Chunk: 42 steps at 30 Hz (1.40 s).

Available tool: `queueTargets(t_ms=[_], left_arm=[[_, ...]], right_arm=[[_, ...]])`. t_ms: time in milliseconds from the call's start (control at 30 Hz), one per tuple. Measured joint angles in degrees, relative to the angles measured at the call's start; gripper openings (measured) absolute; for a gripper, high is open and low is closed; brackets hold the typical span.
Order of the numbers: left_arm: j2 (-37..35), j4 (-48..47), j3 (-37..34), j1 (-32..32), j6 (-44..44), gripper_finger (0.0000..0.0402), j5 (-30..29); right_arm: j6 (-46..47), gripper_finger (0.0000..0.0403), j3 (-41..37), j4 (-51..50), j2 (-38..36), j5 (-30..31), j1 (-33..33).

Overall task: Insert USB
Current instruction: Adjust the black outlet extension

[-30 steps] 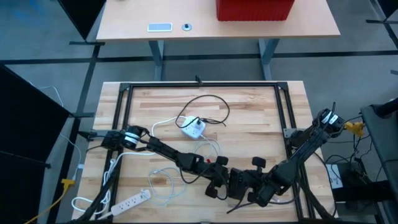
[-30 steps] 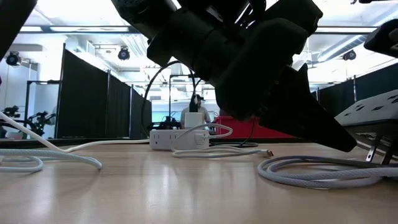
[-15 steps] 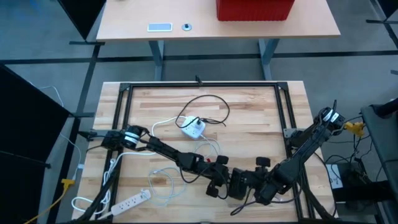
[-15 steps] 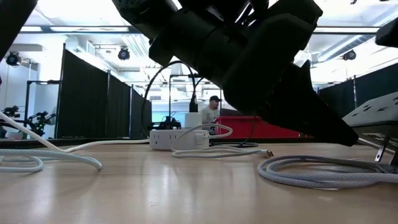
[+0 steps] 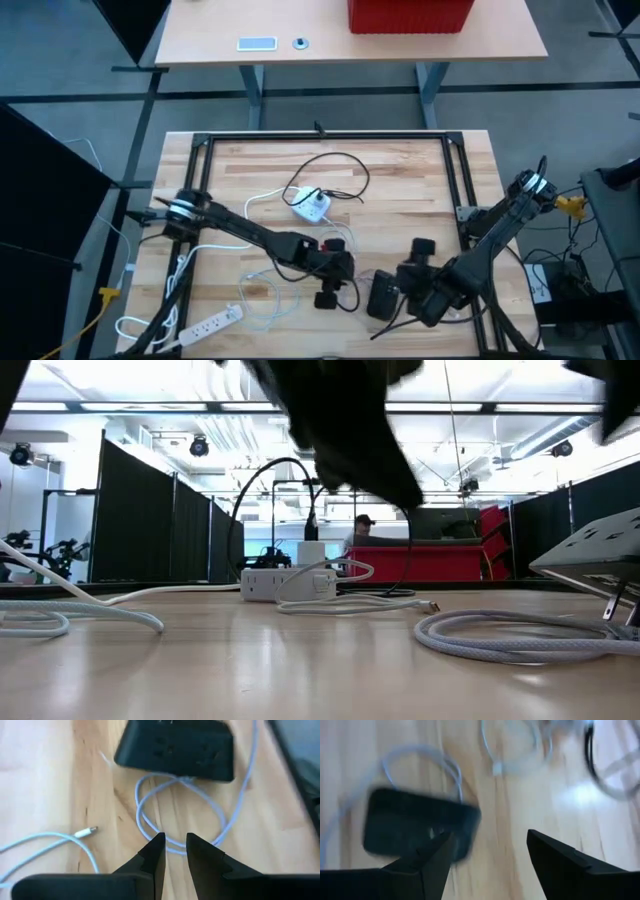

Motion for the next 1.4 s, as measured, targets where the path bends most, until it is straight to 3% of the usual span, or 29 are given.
queueTargets(t_ms=[133, 333, 467, 633, 867, 1067, 1200, 1400], left_arm=[[-3.2, -1.5, 0.0, -0.8, -0.7, 0.0066, 0.0], [-6.6, -1.8, 0.0, -1.3, -2.0, 0.0066, 0.0], [-8.6, -6.4, 0.0, -2.8, -7.5, 0.0066, 0.0], [-13.2, -21.6, 0.0, -7.2, -12.8, 0.0066, -0.2], [-15.7, -25.8, 0.0, -14.3, -17.6, 0.0066, -14.5], [-15.4, -26.5, 0.0, -18.4, -22.9, 0.0066, -15.9], [-15.3, -26.5, 0.0, -19.9, -26.5, 0.0066, -16.0], [-15.3, -26.4, 0.0, -20.4, -28.0, 0.0066, -16.1]], right_arm=[[-8.8, 0.0228, -0.3, 11.4, 0.3, 3.4, -2.1], [-20.5, 0.0207, -1.3, 29.3, 4.7, 2.5, -6.9], [-23.2, 0.0196, -1.3, 30.9, 6.8, -3.9, -9.7], [-23.3, 0.0185, -2.1, 31.2, 9.0, -6.0, -11.2], [-25.7, 0.017, -2.8, 41.6, 16.2, -7.3, -14.6], [-24.5, 0.0157, -2.9, 50.2, 22.5, -19.0, -18.2], [-20.0, 0.0145, -2.9, 49.0, 23.8, -24.6, -19.2], [-16.3, 0.0125, -3.0, 37.1, 22.3, -25.4, -17.0]])
